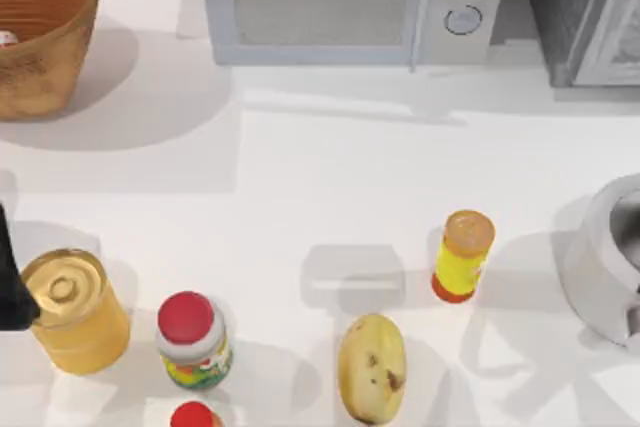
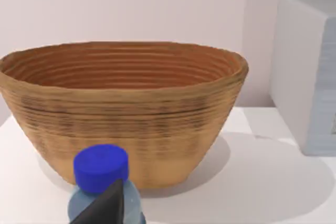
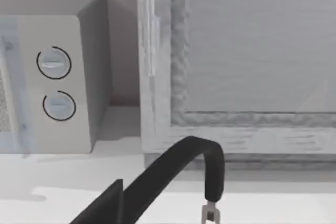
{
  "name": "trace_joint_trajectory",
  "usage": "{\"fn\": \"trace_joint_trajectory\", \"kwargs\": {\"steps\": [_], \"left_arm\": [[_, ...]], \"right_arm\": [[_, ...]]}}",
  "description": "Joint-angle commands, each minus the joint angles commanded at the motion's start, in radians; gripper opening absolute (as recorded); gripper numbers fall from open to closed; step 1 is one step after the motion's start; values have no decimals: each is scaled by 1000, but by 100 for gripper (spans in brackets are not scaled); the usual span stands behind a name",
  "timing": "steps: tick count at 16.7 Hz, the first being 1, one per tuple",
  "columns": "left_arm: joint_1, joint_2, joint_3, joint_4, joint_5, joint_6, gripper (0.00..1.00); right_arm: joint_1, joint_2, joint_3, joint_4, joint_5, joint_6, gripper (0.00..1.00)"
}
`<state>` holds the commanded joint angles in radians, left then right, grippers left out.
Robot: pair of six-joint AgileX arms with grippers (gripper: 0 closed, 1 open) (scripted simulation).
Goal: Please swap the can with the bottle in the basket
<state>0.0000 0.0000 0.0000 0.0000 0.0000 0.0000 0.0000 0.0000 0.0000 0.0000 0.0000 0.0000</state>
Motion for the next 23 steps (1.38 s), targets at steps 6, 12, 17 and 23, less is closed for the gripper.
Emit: {"fn": "trace_joint_trajectory", "kwargs": {"steps": [6, 12, 17, 23], "left_arm": [[8, 96, 61, -52, 0, -1, 100], [31, 490, 376, -233, 15, 4, 100], [59, 918, 822, -404, 37, 24, 100], [97, 1450, 1454, -608, 69, 68, 100]], "right_arm": [[0, 0, 0, 0, 0, 0, 100], [0, 0, 0, 0, 0, 0, 100], [0, 0, 0, 0, 0, 0, 100], [0, 0, 0, 0, 0, 0, 100]]}}
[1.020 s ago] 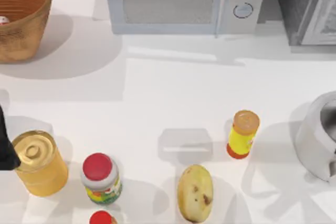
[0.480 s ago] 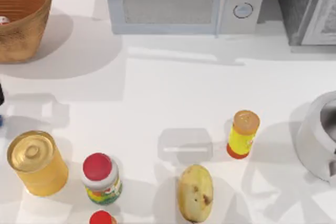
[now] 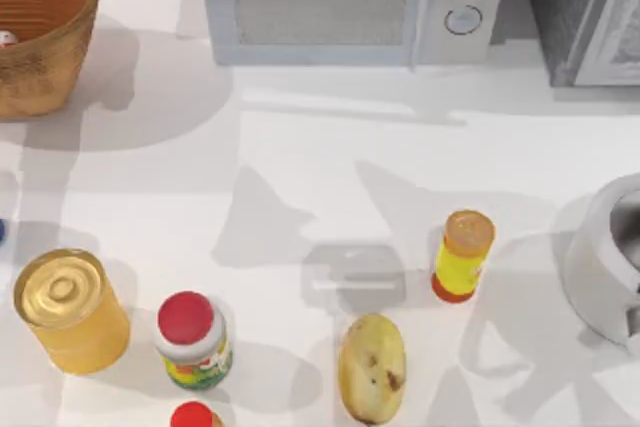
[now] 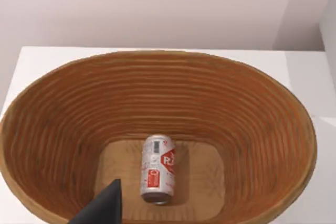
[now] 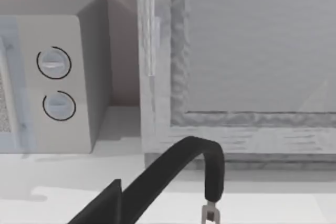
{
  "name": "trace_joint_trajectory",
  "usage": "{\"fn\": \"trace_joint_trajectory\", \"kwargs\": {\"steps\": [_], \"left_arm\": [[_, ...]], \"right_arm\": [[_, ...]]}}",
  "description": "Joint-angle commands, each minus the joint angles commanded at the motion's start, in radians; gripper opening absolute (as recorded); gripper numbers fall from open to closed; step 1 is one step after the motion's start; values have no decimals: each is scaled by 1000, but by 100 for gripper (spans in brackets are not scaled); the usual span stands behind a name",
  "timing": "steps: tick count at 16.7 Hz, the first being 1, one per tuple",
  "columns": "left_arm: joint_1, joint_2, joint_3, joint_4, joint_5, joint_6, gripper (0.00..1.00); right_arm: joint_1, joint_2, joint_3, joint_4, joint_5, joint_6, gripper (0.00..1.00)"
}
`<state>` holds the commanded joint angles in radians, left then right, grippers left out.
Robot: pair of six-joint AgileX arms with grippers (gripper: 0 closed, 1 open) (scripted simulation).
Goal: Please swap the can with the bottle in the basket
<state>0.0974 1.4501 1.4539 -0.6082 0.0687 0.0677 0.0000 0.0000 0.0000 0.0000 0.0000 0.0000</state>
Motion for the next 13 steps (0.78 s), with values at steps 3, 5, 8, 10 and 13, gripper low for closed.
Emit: {"fn": "trace_joint_trajectory", "kwargs": {"steps": [3, 5, 8, 10, 13], "left_arm": [[18, 267, 289, -112, 15, 26, 100], [30, 442, 455, -191, 24, 45, 100], [46, 687, 656, -312, 35, 71, 100], [55, 826, 752, -386, 39, 86, 100], [66, 980, 847, -476, 43, 104, 100]], "right_arm": [[0, 0, 0, 0, 0, 0, 100], [0, 0, 0, 0, 0, 0, 100], [0, 0, 0, 0, 0, 0, 100], [0, 0, 0, 0, 0, 0, 100], [0, 0, 0, 0, 0, 0, 100]]}}
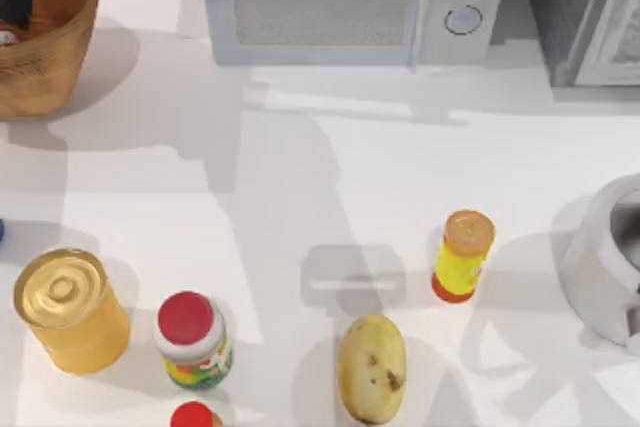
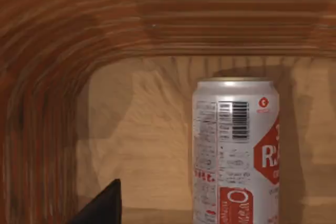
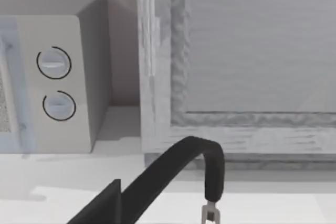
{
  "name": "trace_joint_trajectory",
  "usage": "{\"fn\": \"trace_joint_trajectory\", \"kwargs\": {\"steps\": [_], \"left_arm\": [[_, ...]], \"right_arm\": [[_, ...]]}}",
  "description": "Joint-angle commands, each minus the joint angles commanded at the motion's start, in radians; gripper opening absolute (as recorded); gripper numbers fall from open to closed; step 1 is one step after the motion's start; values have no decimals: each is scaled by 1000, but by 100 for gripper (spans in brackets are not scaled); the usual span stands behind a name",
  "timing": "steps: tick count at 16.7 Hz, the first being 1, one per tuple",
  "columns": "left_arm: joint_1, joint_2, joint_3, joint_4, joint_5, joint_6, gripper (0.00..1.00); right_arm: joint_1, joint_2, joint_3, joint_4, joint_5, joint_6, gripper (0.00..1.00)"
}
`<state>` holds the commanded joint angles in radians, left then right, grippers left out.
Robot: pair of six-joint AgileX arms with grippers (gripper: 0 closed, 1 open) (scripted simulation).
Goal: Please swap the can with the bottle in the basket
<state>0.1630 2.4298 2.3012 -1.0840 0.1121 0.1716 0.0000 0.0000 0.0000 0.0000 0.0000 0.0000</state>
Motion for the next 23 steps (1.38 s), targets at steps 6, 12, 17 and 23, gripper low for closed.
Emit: {"fn": "trace_joint_trajectory", "kwargs": {"steps": [6, 12, 17, 23], "left_arm": [[4, 62, 35, -41, 1, 8, 100], [-2, 111, 27, 15, 0, 1, 100], [-8, 173, 16, 90, 0, -3, 100], [-8, 173, 16, 90, 0, -3, 70]], "right_arm": [[0, 0, 0, 0, 0, 0, 100], [0, 0, 0, 0, 0, 0, 100], [0, 0, 0, 0, 0, 0, 100], [0, 0, 0, 0, 0, 0, 100]]}}
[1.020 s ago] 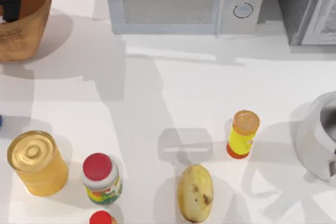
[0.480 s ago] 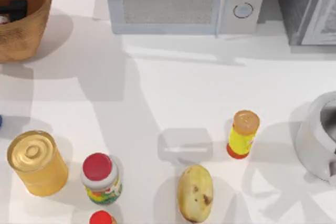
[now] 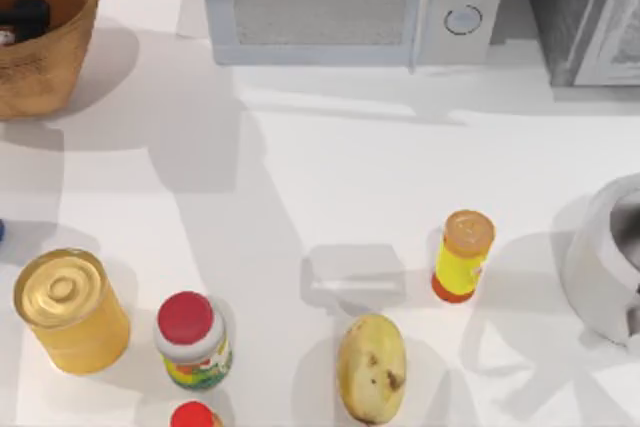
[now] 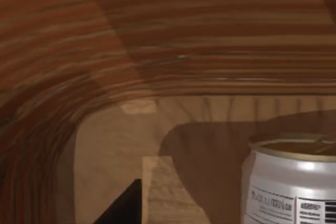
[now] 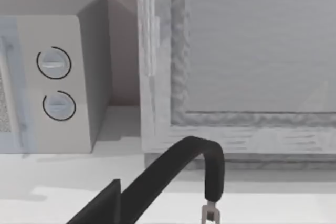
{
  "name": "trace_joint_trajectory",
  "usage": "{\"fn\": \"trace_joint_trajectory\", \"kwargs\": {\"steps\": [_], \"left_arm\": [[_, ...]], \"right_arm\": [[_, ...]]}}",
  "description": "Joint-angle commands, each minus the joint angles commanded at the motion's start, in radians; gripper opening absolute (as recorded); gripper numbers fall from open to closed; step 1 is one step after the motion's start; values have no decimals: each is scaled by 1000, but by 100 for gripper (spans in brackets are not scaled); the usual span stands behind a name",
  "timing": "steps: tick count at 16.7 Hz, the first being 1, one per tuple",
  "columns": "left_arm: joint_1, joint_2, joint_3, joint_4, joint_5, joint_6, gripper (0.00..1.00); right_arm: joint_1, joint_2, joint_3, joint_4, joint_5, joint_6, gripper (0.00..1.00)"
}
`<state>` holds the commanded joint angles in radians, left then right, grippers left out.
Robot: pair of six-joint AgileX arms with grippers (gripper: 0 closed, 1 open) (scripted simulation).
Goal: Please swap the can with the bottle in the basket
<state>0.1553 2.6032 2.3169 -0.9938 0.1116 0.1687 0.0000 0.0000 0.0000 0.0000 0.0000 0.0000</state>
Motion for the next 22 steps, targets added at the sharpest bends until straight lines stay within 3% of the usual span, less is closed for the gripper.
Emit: {"fn": "trace_joint_trajectory", "kwargs": {"steps": [9, 22], "left_arm": [[0, 0, 0, 0, 0, 0, 2], [14, -83, -33, 22, -13, -14, 0]], "right_arm": [[0, 0, 0, 0, 0, 0, 100], [0, 0, 0, 0, 0, 0, 100]]}}
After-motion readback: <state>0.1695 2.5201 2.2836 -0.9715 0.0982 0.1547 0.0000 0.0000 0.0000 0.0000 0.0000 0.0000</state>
